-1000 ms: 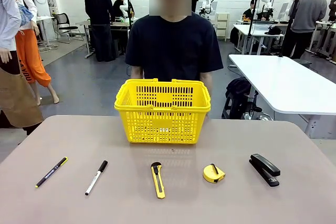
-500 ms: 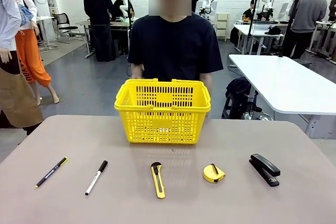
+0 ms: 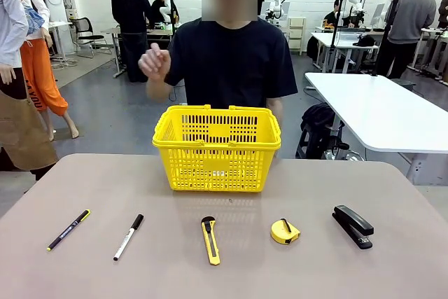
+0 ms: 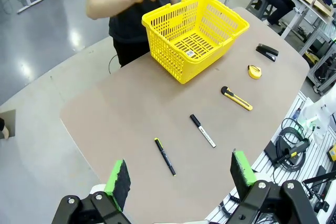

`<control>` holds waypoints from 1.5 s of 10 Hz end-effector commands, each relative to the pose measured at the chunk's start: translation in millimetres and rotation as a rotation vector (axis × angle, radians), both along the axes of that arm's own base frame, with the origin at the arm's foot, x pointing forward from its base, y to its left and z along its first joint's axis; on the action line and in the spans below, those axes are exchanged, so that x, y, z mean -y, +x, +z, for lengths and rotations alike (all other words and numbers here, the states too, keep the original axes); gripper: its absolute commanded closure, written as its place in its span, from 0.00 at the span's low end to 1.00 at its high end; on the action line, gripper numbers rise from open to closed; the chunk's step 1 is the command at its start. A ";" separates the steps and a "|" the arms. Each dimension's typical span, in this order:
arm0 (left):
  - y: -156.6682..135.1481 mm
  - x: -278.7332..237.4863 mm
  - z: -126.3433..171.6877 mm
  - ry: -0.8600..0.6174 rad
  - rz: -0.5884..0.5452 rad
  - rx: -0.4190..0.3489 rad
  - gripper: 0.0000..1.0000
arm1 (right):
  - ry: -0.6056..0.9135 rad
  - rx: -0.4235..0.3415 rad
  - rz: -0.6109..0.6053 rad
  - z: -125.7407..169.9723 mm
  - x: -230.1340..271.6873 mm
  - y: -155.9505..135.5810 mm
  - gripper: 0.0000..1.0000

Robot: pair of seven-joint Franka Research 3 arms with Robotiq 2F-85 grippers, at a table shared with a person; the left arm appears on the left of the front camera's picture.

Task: Place the items the person wants into the basket.
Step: Pick up the item the person points to and place it in the Market Basket.

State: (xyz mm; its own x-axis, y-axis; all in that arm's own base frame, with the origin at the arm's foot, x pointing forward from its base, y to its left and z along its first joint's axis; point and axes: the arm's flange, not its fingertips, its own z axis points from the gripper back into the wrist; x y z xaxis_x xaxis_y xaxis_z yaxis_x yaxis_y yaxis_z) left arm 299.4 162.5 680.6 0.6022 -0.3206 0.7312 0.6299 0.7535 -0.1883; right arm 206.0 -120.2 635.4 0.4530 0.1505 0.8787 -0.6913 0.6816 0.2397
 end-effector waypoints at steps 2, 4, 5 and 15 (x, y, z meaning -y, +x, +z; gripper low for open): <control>-0.9 -0.2 0.1 -0.008 -0.021 0.012 0.00 | 0.011 0.010 0.012 -1.8 -0.7 3.4 0.00; -0.9 -0.2 0.1 -0.008 -0.021 0.012 0.00 | 0.011 0.010 0.012 -1.8 -0.7 3.4 0.00; -0.9 -0.2 0.1 -0.008 -0.021 0.012 0.00 | 0.011 0.010 0.012 -1.8 -0.7 3.4 0.00; 0.1 0.5 0.4 -0.007 -0.001 0.002 0.00 | 0.011 0.010 0.012 -1.8 -0.7 3.4 0.00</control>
State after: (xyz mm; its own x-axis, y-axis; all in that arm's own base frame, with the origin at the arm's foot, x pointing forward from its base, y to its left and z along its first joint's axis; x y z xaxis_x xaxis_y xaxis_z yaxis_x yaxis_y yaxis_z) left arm 299.7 162.2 680.8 0.6018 -0.3155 0.7337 0.6298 0.7524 -0.1930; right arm 206.0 -120.2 635.4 0.4526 0.1508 0.8789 -0.6916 0.6815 0.2392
